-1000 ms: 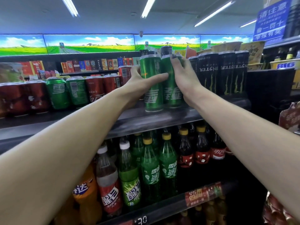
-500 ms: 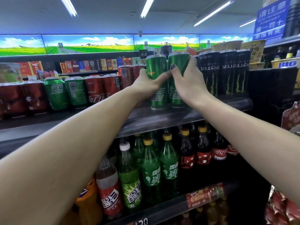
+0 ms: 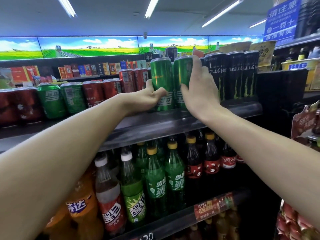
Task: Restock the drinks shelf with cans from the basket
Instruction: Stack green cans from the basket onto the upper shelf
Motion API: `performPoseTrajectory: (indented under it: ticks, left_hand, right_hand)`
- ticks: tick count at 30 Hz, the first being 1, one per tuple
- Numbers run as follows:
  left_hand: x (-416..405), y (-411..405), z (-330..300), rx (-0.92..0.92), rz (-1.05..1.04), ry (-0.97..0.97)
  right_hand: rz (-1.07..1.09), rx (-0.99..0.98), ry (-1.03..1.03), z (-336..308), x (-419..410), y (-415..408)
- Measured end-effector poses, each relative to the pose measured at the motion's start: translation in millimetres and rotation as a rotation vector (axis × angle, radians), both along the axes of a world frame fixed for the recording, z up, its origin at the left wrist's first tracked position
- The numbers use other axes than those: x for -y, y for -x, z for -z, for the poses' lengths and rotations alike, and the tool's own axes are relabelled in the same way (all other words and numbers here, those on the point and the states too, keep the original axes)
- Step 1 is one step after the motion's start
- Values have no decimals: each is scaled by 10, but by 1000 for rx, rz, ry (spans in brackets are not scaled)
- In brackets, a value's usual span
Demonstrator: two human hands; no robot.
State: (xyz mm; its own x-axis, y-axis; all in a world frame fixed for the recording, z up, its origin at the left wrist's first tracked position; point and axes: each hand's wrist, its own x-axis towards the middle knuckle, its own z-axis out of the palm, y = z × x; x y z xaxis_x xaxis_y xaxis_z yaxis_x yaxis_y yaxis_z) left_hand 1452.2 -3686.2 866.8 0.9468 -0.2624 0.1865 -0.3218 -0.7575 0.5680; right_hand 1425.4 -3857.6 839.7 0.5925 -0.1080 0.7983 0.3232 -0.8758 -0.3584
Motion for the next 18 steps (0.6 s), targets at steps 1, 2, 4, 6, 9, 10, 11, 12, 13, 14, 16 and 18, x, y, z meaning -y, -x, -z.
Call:
performPoseTrajectory:
  ticks: [1,2,4,6,9,10,11,12,13,14,16,18]
  left_hand:
    - [14,8,-15,-3,2,-21]
    - [46,5,-23,11,0,-27]
    - [136,-26,-11,38,-15,-3]
    - [225,-91,11,50,-29,29]
    - [308,-203,36,15,-50,39]
    - [320,-248,39,8,-55,40]
    - [331,-273,44,7,-60,39]
    - [337,-291,55,17,-62,39]
    - [347,-296,67,28,-62,42]
    - [359,-285,75,34,-58,48]
    - [362,-254,76,36,-41,75]
    - [317,-208,45,42,-19,60]
  right_hand:
    - [37,19,25,0,-4,-7]
    - [64,37,40,2,-6,-16]
    - [76,44,18,14,-2,-34]
    - [61,22,-36,32,10,-51]
    - [55,-7,-45,75,26,-72]
    - [57,-12,-40,89,27,-79]
    - [58,-17,-42,105,26,-81]
    - [54,-25,-54,118,25,-81]
    - [49,-35,-77,128,26,-78]
    - [44,-45,-106,135,29,-73]
    - [38,-51,-144,144,34,-65]
    - [45,-43,-149,144,35,-74]
